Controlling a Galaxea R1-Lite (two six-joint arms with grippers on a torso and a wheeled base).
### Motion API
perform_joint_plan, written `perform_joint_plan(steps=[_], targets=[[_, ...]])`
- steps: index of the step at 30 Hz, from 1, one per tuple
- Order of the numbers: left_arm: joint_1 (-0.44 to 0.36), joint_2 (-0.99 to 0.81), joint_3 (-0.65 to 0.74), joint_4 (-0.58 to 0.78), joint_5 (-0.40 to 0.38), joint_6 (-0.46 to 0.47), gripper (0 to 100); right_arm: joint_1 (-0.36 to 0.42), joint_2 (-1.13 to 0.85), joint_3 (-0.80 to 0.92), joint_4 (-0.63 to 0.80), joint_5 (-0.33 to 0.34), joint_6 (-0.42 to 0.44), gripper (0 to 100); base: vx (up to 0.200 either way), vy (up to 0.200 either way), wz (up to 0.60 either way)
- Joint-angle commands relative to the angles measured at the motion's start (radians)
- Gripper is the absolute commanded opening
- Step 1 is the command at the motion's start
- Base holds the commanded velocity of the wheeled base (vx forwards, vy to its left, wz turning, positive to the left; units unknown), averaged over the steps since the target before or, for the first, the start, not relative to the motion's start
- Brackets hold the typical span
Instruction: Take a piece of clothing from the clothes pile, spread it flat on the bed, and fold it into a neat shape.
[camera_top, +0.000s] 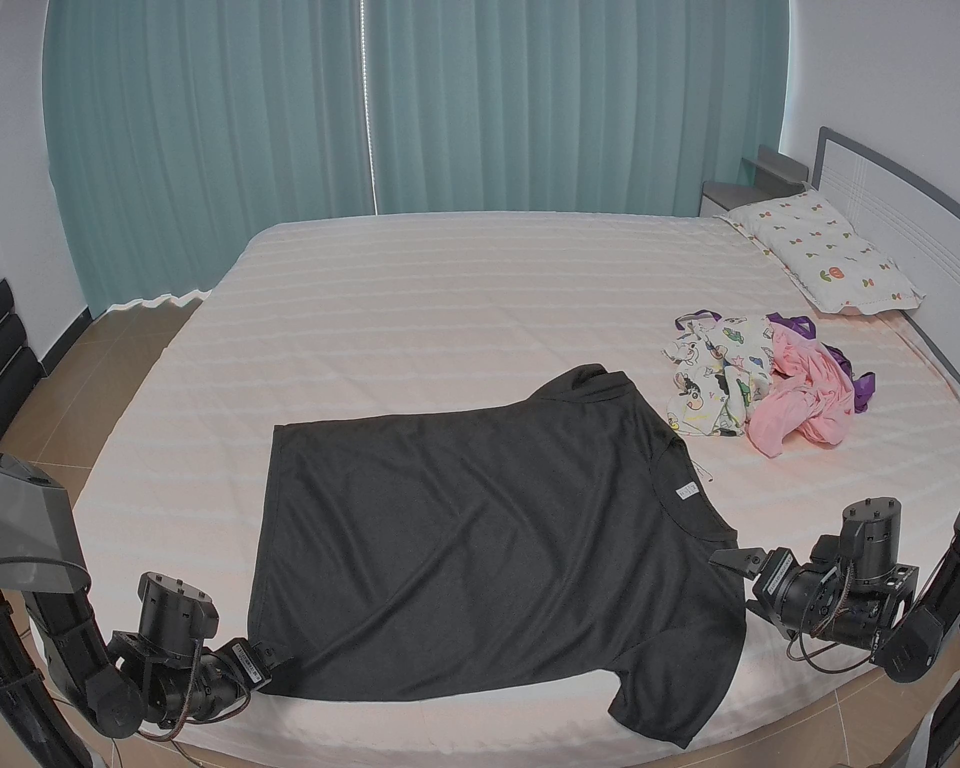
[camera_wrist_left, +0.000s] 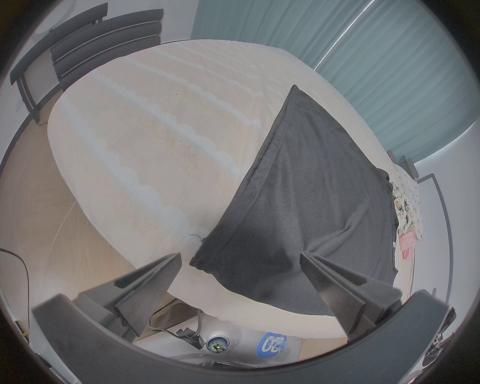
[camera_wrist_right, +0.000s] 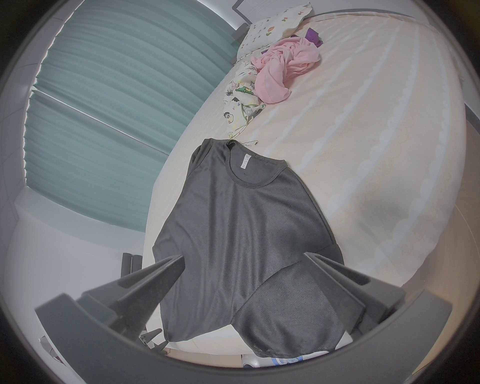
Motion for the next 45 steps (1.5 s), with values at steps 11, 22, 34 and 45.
perform_joint_plan(steps=[11,22,34,45], targets=[[0.008,0.121,0.015,-0.152,-0.008,-0.002,0,0.0,0.01,0.0,0.0,0.003,0.0,100,0.0,0.0,0.0],[0.022,-0.052,-0.01,-0.16,-0.006,-0.002,0,-0.004,0.04,0.011,0.001,-0.004,-0.015,100,0.0,0.0,0.0],[0.198,-0.11,-0.128,-0.006,-0.332,0.007,0,-0.021,0.119,0.063,0.0,-0.006,-0.121,100,0.0,0.0,0.0],[0.27,-0.052,-0.122,-0.009,-0.497,-0.014,0,-0.029,0.175,0.064,-0.009,-0.011,-0.146,100,0.0,0.0,0.0]])
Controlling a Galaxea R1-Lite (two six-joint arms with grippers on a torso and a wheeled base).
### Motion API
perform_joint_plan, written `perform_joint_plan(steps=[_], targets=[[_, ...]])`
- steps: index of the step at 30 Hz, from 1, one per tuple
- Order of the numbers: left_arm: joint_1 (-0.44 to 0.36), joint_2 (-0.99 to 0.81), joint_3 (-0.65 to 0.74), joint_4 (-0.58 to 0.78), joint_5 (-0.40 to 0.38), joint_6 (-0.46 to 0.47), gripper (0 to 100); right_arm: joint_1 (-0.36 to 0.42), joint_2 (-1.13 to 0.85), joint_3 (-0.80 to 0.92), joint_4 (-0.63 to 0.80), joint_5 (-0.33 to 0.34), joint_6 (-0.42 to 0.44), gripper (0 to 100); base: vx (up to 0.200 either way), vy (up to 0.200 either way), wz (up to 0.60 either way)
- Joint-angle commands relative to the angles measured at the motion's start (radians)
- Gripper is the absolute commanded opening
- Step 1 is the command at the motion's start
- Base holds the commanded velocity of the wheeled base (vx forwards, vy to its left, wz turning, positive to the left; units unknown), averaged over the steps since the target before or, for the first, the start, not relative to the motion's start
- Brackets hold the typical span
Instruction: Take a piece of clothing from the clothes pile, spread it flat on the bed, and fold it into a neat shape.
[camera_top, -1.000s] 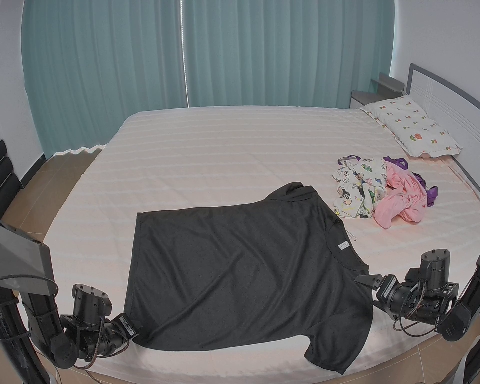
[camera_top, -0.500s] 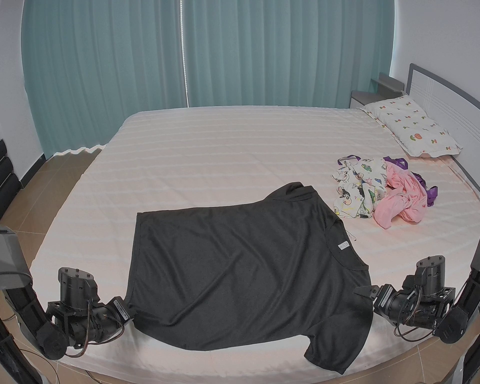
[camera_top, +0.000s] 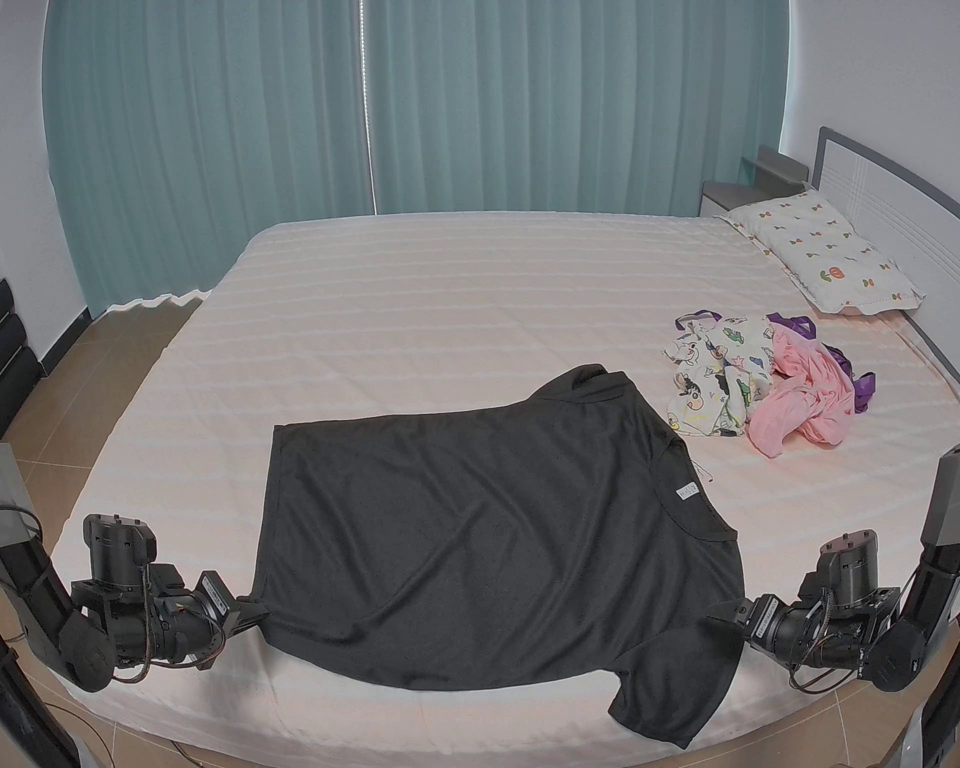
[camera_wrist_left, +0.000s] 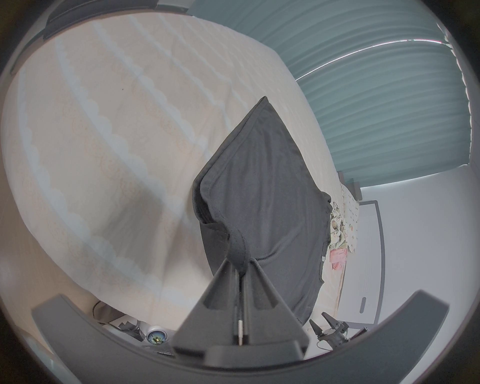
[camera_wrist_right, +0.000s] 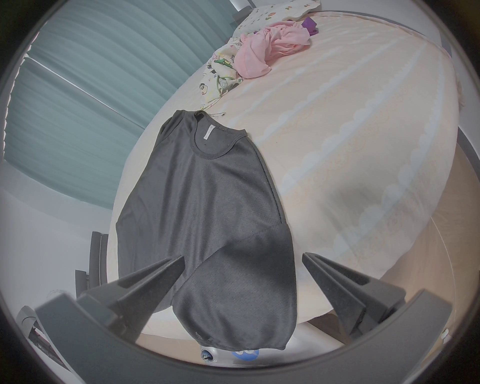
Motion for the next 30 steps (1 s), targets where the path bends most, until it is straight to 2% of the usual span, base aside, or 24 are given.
perform_joint_plan(steps=[1,7,8,13,14,19,28,30], targets=[[0.009,0.024,0.003,-0.002,-0.018,-0.001,0,-0.005,0.033,0.005,-0.011,-0.002,-0.007,100,0.0,0.0,0.0],[0.009,0.031,0.003,-0.002,-0.019,-0.001,0,-0.003,0.085,0.001,-0.052,0.013,-0.002,100,0.0,0.0,0.0],[0.01,0.032,0.002,-0.002,-0.019,-0.001,0,-0.003,0.131,0.004,-0.112,0.01,0.0,100,0.0,0.0,0.0],[0.009,0.032,0.003,-0.002,-0.019,-0.001,0,-0.003,0.215,0.005,-0.236,0.003,-0.003,100,0.0,0.0,0.0],[0.009,0.031,0.005,-0.002,-0.021,-0.003,0,-0.008,0.245,0.014,-0.299,0.001,-0.002,0,0.0,0.0,0.0],[0.009,0.031,0.012,-0.002,-0.021,-0.003,0,-0.046,0.311,0.051,-0.413,0.013,-0.01,0,0.0,0.0,0.0],[0.009,0.029,0.019,-0.002,-0.021,-0.003,0,-0.068,0.249,-0.004,-0.411,0.023,-0.02,0,0.0,0.0,0.0],[0.009,0.027,0.019,-0.002,-0.021,-0.004,0,-0.064,0.251,-0.041,-0.411,0.024,-0.053,0,0.0,0.0,0.0]])
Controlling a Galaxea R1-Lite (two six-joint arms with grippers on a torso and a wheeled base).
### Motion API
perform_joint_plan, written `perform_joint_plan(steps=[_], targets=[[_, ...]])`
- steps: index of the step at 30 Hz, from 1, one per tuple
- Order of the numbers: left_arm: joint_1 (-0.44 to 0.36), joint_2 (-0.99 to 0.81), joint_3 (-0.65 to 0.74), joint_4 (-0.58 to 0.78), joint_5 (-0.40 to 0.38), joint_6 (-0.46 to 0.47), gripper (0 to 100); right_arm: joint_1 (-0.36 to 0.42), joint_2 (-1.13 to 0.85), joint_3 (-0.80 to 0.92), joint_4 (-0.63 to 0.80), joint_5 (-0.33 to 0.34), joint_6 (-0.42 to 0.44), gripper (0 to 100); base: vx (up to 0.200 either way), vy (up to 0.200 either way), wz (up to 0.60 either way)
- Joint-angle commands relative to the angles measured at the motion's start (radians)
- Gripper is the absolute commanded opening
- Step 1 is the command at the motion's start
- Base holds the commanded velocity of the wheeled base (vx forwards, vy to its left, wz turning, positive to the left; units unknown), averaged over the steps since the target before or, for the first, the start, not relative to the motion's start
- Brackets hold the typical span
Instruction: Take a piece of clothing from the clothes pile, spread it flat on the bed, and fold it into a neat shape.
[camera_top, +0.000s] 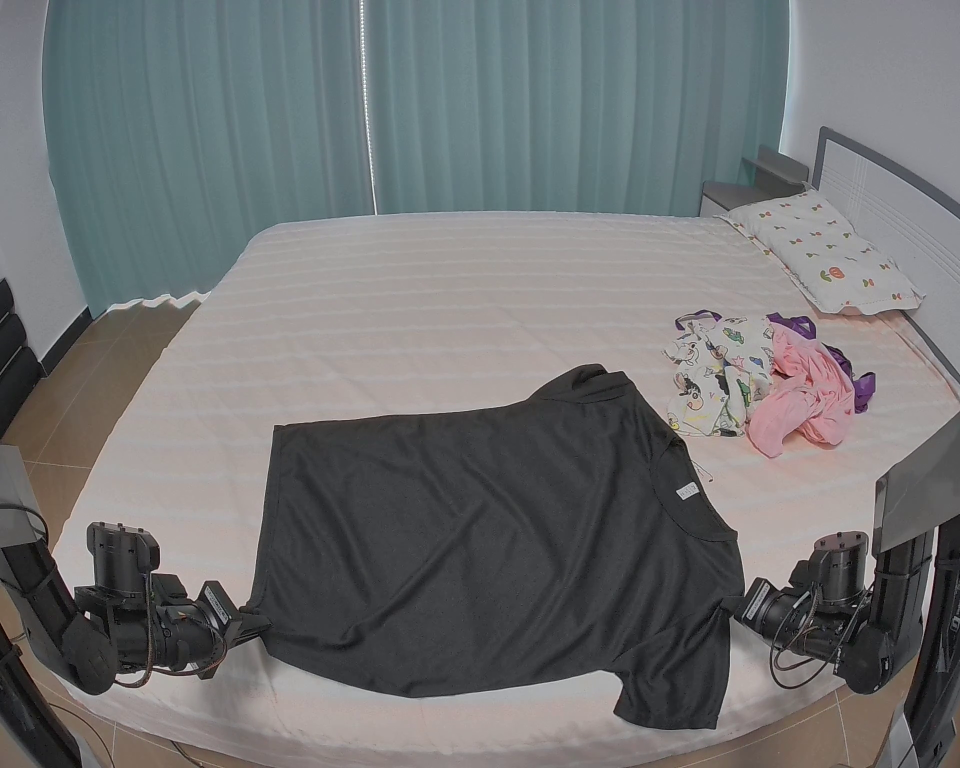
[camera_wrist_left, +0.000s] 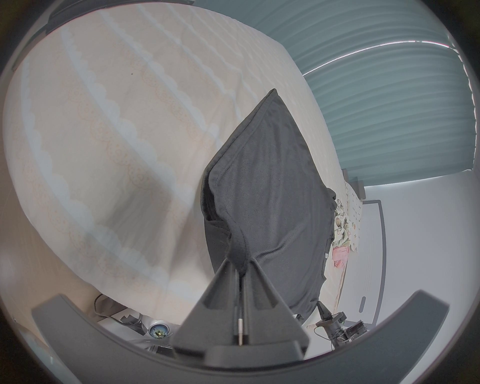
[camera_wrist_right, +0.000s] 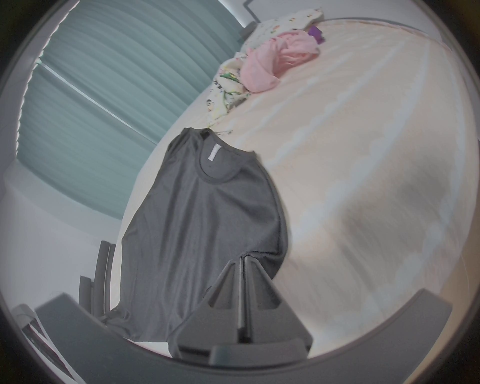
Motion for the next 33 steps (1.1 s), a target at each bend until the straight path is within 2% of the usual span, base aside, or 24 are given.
perform_joint_plan(steps=[1,10,11,16,19,21,23,26,28,29,30,33], targets=[[0.0,-0.001,0.001,0.0,0.0,-0.001,0,-0.003,-0.007,-0.058,-0.01,0.005,-0.05,0,0.0,0.0,0.0],[-0.001,0.002,0.001,0.0,0.0,-0.001,0,-0.006,0.038,-0.127,-0.01,0.042,-0.136,0,0.0,0.0,0.0],[0.0,0.002,0.001,0.0,0.0,-0.001,0,-0.007,0.036,-0.133,-0.011,0.043,-0.138,100,0.0,0.0,0.0],[0.0,0.0,0.003,0.0,0.0,-0.001,0,-0.012,-0.022,-0.078,-0.007,0.059,-0.147,100,0.0,0.0,0.0],[-0.001,0.0,0.003,0.0,0.0,-0.001,0,-0.032,-0.054,-0.012,-0.007,0.106,-0.168,100,0.0,0.0,0.0],[-0.005,-0.001,0.006,0.0,0.0,-0.001,0,-0.067,-0.056,0.044,-0.01,0.152,-0.22,100,0.0,0.0,0.0],[-0.005,-0.001,0.009,0.0,0.0,-0.001,0,-0.087,-0.074,0.044,0.009,0.169,-0.224,100,0.0,0.0,0.0],[-0.005,-0.001,0.01,0.0,0.0,-0.001,0,-0.104,-0.115,0.044,0.085,0.186,-0.231,100,0.0,0.0,0.0],[-0.005,-0.006,0.012,0.0,0.0,-0.001,0,-0.088,-0.151,0.044,0.171,0.211,-0.248,100,0.0,0.0,0.0],[-0.005,-0.006,0.012,0.0,0.0,-0.001,0,-0.088,-0.151,0.044,0.171,0.211,-0.248,100,0.0,0.0,0.0],[-0.005,-0.007,0.014,0.0,0.0,-0.001,0,-0.07,-0.185,0.044,0.233,0.237,-0.271,100,0.0,0.0,0.0],[-0.006,-0.006,0.015,0.0,0.0,-0.001,0,-0.045,-0.198,0.044,0.283,0.263,-0.277,100,0.0,0.0,0.0]])
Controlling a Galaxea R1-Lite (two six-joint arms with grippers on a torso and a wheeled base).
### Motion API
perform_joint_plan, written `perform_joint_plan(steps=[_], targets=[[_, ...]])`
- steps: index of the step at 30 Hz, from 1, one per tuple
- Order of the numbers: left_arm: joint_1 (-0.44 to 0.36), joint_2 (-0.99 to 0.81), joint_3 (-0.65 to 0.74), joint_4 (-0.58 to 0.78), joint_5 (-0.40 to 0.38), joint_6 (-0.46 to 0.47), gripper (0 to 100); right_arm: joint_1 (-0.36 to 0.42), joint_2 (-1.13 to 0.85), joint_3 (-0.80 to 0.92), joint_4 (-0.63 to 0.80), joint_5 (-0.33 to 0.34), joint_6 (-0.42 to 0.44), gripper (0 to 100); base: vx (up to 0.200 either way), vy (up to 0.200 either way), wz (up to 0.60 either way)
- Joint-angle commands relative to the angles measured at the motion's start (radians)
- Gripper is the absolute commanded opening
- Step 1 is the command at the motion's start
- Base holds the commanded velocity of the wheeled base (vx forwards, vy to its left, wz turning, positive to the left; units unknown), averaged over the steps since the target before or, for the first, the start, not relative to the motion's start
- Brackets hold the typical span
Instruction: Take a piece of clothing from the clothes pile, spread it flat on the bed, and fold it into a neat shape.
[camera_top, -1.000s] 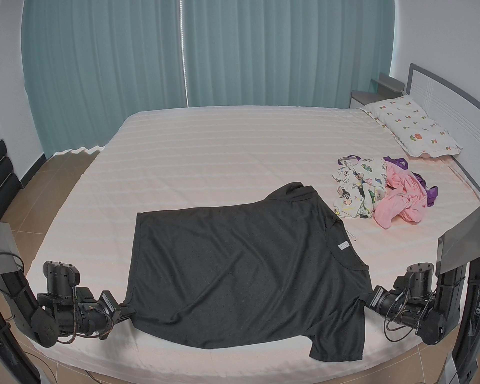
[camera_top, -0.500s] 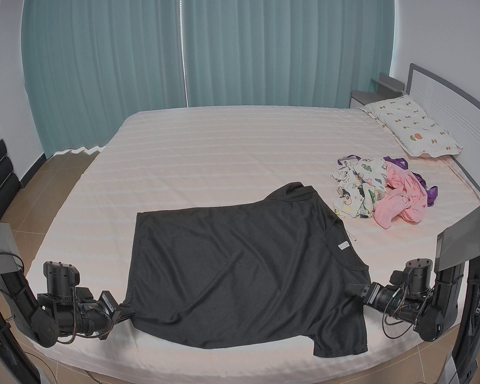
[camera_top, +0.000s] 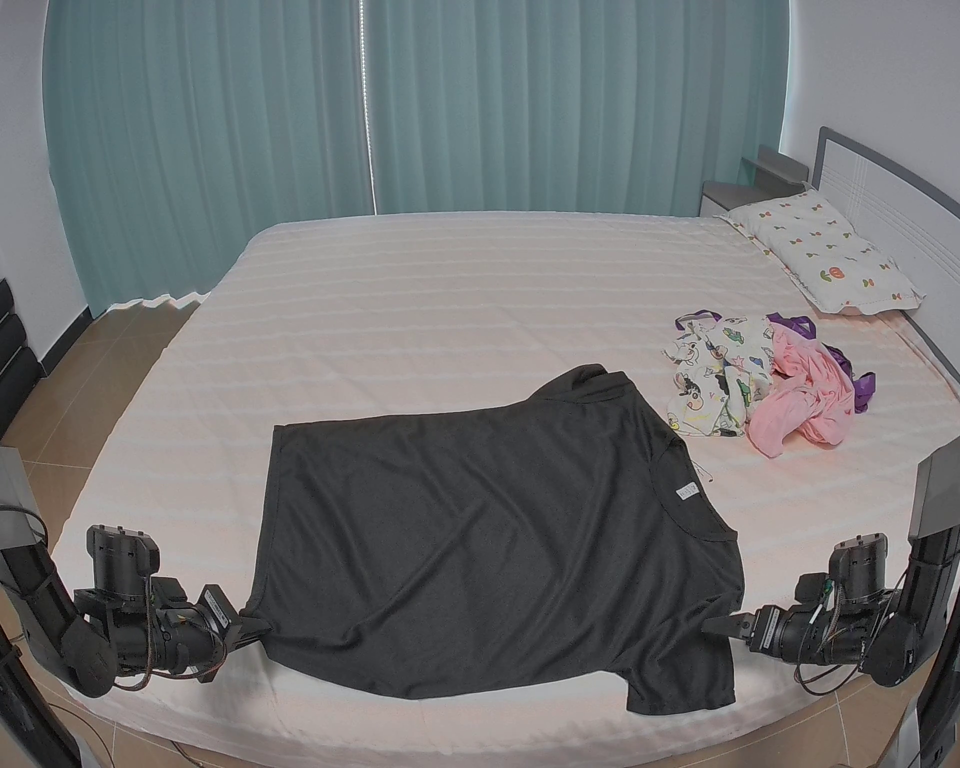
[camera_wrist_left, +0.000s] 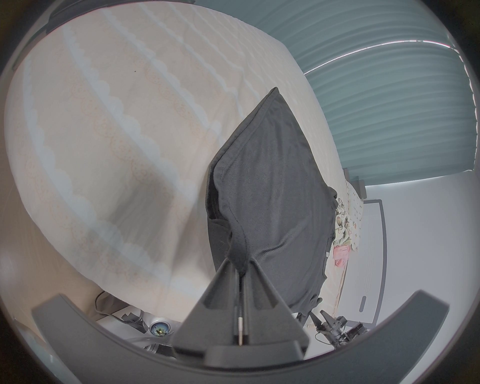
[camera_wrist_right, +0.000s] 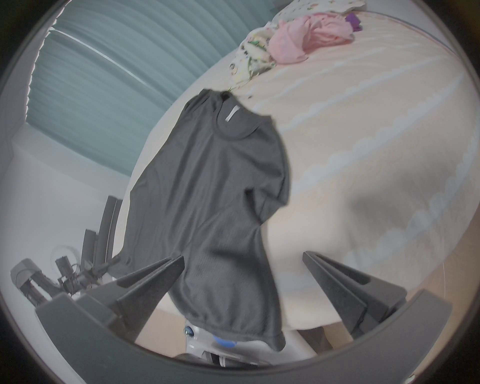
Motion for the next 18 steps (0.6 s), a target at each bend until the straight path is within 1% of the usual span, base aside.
perform_joint_plan(steps=[1,5,7,8,18], targets=[[-0.001,-0.003,0.003,-0.001,0.0,0.0,0,0.047,-0.06,0.018,0.054,0.028,-0.019,100,0.0,0.0,0.0],[-0.001,-0.004,0.003,-0.001,0.0,0.0,0,0.079,-0.006,0.018,0.047,0.024,-0.036,100,0.0,0.0,0.0],[-0.001,-0.004,0.003,-0.001,0.0,0.0,0,0.079,-0.006,0.018,0.047,0.024,-0.036,100,0.0,0.0,0.0],[0.0,-0.004,0.003,-0.001,0.0,0.0,0,0.1,0.001,0.018,0.048,0.02,-0.036,100,0.0,0.0,0.0],[0.0,-0.004,0.003,-0.001,0.0,0.0,0,0.109,0.017,0.018,0.062,0.001,-0.072,100,0.0,0.0,0.0]])
